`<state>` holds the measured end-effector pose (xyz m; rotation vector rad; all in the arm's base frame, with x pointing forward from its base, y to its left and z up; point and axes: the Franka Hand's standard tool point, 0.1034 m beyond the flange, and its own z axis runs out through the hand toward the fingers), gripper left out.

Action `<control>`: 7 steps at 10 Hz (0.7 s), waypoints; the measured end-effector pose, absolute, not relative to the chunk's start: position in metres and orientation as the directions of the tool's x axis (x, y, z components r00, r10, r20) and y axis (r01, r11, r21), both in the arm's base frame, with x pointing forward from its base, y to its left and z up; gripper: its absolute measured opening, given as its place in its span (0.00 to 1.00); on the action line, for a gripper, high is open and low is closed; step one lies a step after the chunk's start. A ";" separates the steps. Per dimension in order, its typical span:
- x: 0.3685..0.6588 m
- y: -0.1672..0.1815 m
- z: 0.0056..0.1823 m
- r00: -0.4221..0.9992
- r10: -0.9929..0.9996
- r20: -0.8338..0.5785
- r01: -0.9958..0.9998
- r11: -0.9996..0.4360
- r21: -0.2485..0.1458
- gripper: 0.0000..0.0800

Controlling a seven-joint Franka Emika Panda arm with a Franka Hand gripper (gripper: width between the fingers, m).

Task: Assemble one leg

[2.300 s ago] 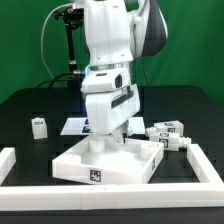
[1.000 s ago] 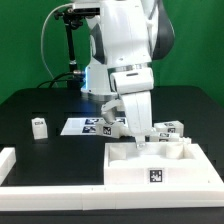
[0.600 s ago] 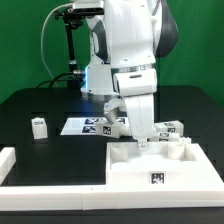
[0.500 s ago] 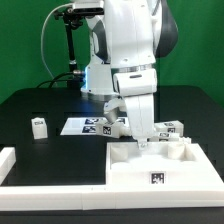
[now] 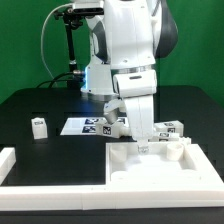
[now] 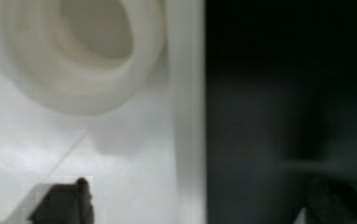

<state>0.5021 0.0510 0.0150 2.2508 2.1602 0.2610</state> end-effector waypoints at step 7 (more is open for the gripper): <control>0.487 0.097 0.056 0.310 0.941 0.135 0.939 -0.325 0.114 0.81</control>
Offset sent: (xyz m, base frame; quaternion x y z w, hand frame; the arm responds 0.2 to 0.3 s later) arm -0.0180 -0.0010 0.0307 -0.0196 -0.0396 0.0883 0.9951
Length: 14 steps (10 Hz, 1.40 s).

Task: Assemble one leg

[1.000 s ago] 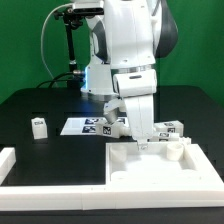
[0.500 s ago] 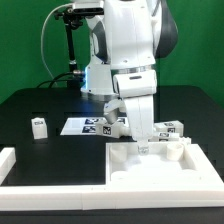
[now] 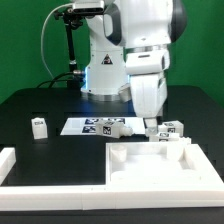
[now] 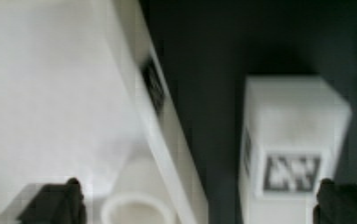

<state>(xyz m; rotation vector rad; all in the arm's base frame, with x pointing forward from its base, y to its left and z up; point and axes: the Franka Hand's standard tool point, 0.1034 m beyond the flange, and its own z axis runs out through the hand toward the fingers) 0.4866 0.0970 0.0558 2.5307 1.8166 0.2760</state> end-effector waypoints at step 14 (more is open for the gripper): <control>0.457 0.115 0.017 0.384 0.909 0.161 0.915 -0.398 0.066 0.81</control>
Offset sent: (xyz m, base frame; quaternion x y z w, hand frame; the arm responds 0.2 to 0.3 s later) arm 0.0000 0.0000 0.0000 0.0000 0.0000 0.0000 1.0000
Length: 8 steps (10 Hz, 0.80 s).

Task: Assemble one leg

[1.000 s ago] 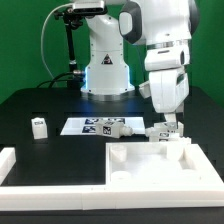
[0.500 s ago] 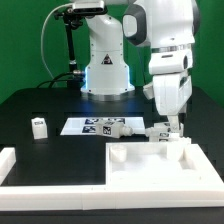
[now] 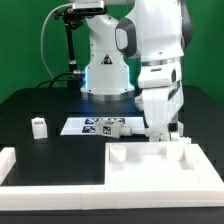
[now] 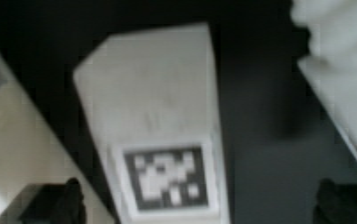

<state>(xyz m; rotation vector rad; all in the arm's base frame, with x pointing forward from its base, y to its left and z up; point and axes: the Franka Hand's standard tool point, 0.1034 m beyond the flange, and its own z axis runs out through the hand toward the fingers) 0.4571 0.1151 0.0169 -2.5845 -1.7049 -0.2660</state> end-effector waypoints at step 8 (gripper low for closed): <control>0.454 0.115 0.011 0.388 0.905 0.174 0.912 -0.404 0.068 0.42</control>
Offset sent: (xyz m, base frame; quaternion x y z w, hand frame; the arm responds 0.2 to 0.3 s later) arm -0.0078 -0.0004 0.0011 -0.0142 0.0148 -0.0038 0.9998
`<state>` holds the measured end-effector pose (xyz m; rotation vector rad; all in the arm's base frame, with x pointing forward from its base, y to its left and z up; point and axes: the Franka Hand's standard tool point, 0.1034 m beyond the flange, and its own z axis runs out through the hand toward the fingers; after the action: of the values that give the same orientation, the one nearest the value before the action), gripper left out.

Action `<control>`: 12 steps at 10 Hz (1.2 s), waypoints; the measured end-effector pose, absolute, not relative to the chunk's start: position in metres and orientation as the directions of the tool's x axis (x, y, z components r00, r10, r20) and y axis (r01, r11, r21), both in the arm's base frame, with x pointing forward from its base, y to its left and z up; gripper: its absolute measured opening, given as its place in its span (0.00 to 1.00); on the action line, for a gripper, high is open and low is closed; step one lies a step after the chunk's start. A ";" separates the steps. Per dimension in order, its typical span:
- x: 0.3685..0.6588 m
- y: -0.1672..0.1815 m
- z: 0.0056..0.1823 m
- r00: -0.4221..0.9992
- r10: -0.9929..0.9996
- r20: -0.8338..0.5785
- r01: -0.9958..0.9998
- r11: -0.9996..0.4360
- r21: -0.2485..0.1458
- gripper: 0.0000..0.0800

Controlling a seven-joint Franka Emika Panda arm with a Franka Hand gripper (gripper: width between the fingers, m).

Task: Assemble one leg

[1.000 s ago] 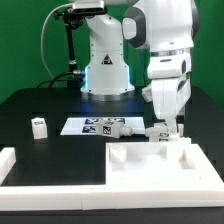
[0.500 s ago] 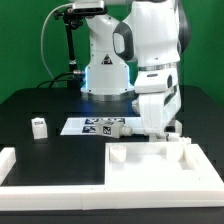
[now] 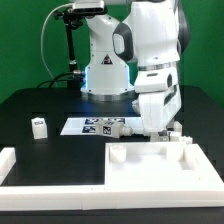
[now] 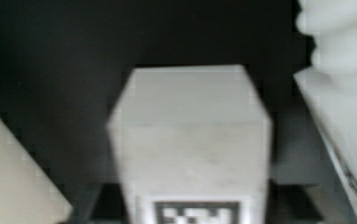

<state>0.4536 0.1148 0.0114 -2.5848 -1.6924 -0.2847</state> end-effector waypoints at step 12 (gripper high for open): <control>0.442 0.094 0.012 -0.005 0.991 0.135 0.990 -0.014 0.141 0.35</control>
Offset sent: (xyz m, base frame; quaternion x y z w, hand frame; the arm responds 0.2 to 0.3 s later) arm -0.0258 -0.0295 0.0008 0.0355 0.0025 -0.1750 0.9839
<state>0.4421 0.0945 0.0122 -2.2189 -2.2086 -0.3086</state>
